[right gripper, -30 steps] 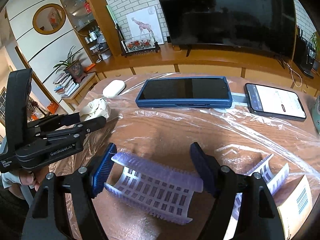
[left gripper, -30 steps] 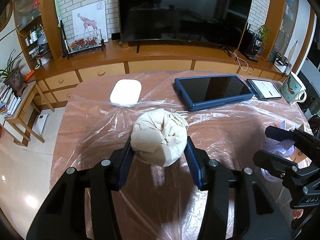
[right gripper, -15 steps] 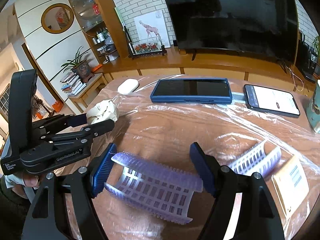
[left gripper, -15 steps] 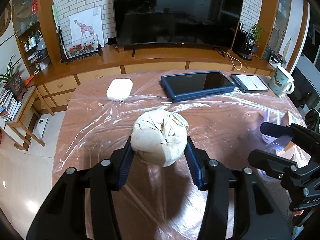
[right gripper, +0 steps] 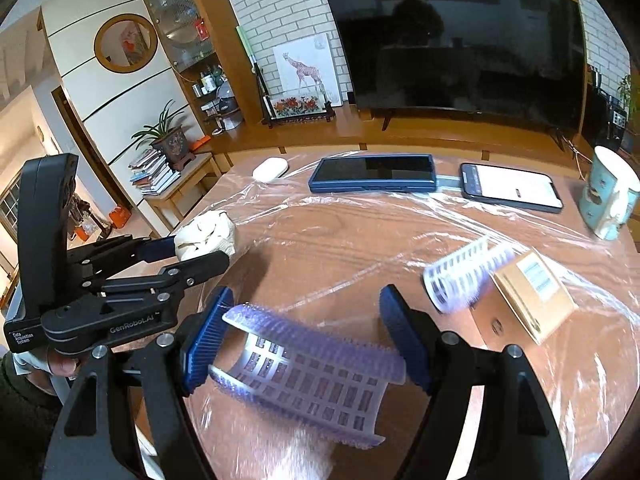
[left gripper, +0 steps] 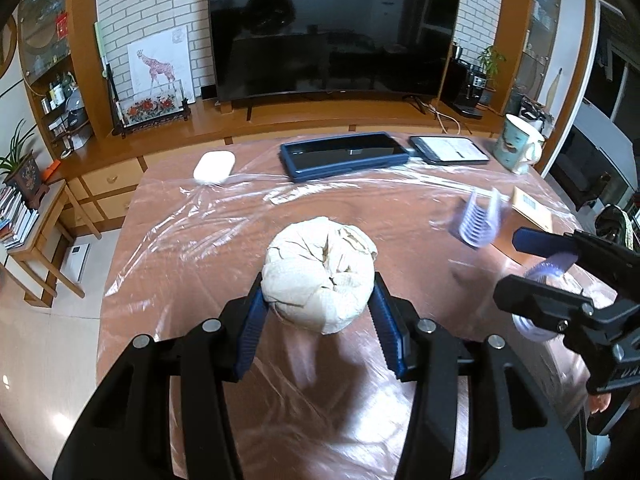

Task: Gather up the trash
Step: 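Lift the paper ball with the left gripper while the right lifts the hair roller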

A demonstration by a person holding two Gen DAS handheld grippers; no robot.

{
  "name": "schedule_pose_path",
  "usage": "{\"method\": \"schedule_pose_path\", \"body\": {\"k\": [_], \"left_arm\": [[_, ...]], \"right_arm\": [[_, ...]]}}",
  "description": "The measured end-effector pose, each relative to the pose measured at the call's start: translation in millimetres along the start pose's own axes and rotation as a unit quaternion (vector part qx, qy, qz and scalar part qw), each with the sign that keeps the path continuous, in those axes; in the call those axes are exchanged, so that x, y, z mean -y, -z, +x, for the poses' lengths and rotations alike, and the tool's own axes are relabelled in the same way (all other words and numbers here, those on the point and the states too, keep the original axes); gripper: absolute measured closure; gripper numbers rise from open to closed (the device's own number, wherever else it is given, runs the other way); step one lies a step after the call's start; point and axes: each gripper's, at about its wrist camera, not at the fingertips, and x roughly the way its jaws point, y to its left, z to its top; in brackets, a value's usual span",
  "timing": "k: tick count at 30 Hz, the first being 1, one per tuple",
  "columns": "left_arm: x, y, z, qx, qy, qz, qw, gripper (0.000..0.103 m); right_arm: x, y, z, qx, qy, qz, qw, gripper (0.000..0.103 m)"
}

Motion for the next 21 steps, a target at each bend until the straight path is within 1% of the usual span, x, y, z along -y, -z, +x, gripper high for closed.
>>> {"method": "schedule_pose_path", "body": {"k": [10, 21], "left_arm": [[39, 32, -36, 0.005, 0.018, 0.017, 0.9997, 0.052], [76, 75, -67, -0.003, 0.036, 0.036, 0.9987, 0.052]], "right_arm": [[4, 37, -48, 0.007, 0.007, 0.013, 1.0, 0.028], [1, 80, -94, 0.002, 0.013, 0.009, 1.0, 0.028]]}}
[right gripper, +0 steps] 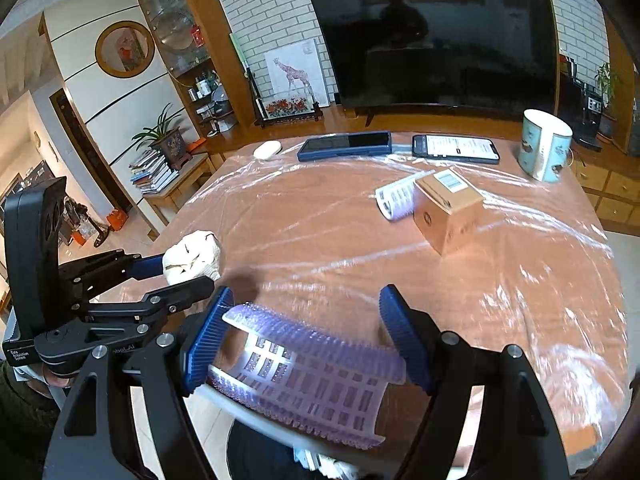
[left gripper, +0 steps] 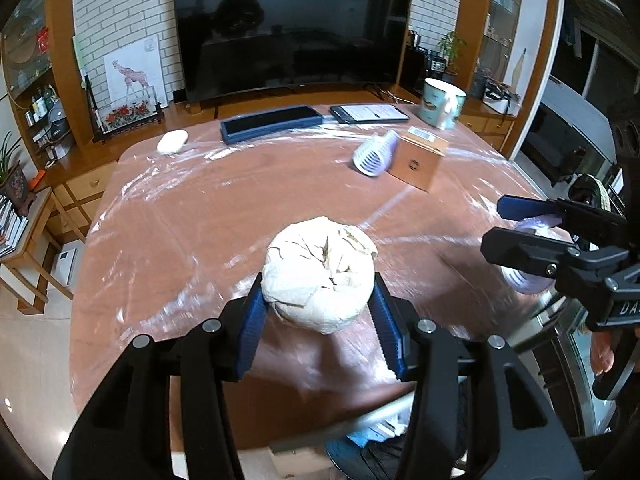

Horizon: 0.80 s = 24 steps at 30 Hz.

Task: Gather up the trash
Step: 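Lift the paper ball with the left gripper while the right lifts the hair roller, then carry the paper ball and hair roller over the black bin with both grippers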

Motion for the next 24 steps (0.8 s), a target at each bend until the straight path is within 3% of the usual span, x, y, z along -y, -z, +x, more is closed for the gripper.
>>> {"method": "schedule_pose_path", "body": {"k": [24], "left_arm": [[82, 71, -39, -0.025, 0.015, 0.058, 0.9979, 0.052]], "right_arm": [[8, 83, -54, -0.038, -0.001, 0.009, 0.999, 0.028]]}}
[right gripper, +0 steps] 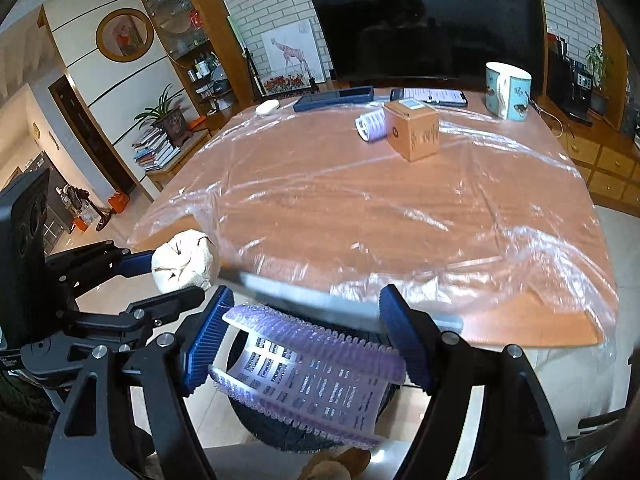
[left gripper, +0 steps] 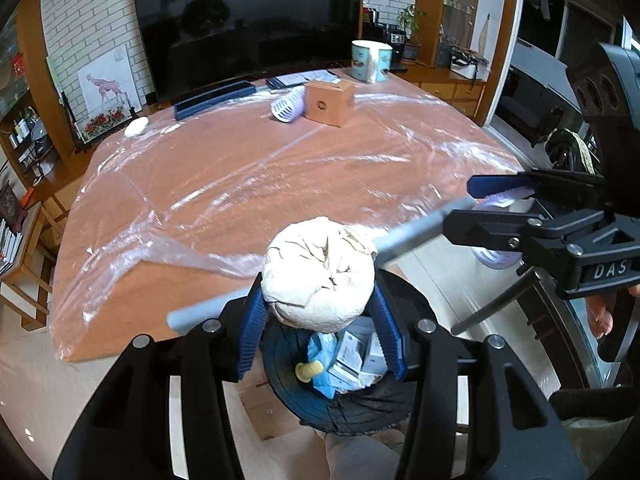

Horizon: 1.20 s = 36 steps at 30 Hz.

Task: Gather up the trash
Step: 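Carry the paper ball and hair roller over the black bin with both grippers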

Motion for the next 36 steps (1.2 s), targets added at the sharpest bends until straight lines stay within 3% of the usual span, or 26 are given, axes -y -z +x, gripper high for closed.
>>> {"method": "schedule_pose_path", "body": {"k": [17, 31, 36], "left_arm": [[24, 40, 29, -0.058, -0.003, 0.019, 0.9981, 0.052], [20, 52, 62, -0.087, -0.009, 0.017, 0.996, 0.052], [17, 53, 67, -0.09, 0.005, 0.013, 0.9958, 0.05]], "right_arm": [[-3, 33, 21, -0.029, 0.007, -0.011, 0.999, 0.028], [1, 34, 51, -0.041, 0.012, 0.001, 0.999, 0.028], [1, 33, 54, -0.037, 0.013, 0.002, 0.999, 0.026]]}}
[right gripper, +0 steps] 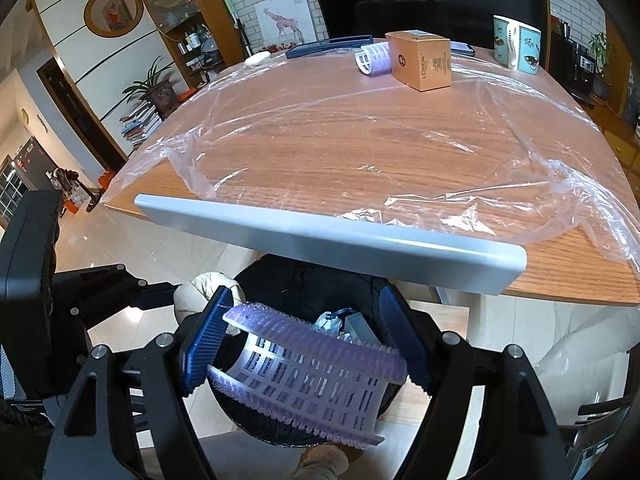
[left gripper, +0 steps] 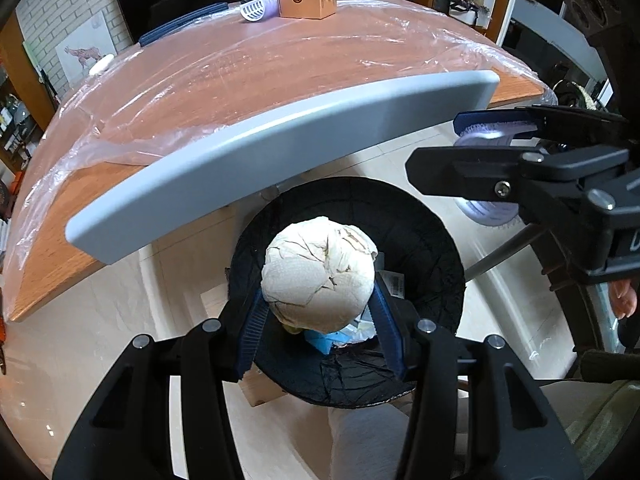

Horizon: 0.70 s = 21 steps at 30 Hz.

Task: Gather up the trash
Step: 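Open both grippers to drop the paper ball and hair roller into the bin, then grasp a lavender hair roller with the left gripper while the right grasps the brown barcode box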

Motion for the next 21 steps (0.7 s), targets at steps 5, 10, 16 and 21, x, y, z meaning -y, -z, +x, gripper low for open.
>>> {"method": "schedule_pose_path", "body": {"k": [5, 10, 16, 21], "left_arm": [[-11, -1, -2, 0.011, 0.014, -0.025, 0.9995, 0.031], [-16, -3, -7, 0.015, 0.011, -0.029, 0.9994, 0.03], [-18, -5, -36, 0.045, 0.036, -0.027, 0.998, 0.03], [-24, -22, -77, 0.11, 0.041, -0.014, 0.9929, 0.006]], "right_arm": [[0, -2, -9, 0.018, 0.015, -0.005, 1.0, 0.012], [7, -4, -17, 0.025, 0.017, 0.008, 1.0, 0.012], [12, -7, -46, 0.051, 0.021, 0.008, 0.998, 0.01], [13, -22, -80, 0.115, 0.024, -0.017, 0.993, 0.006]]}}
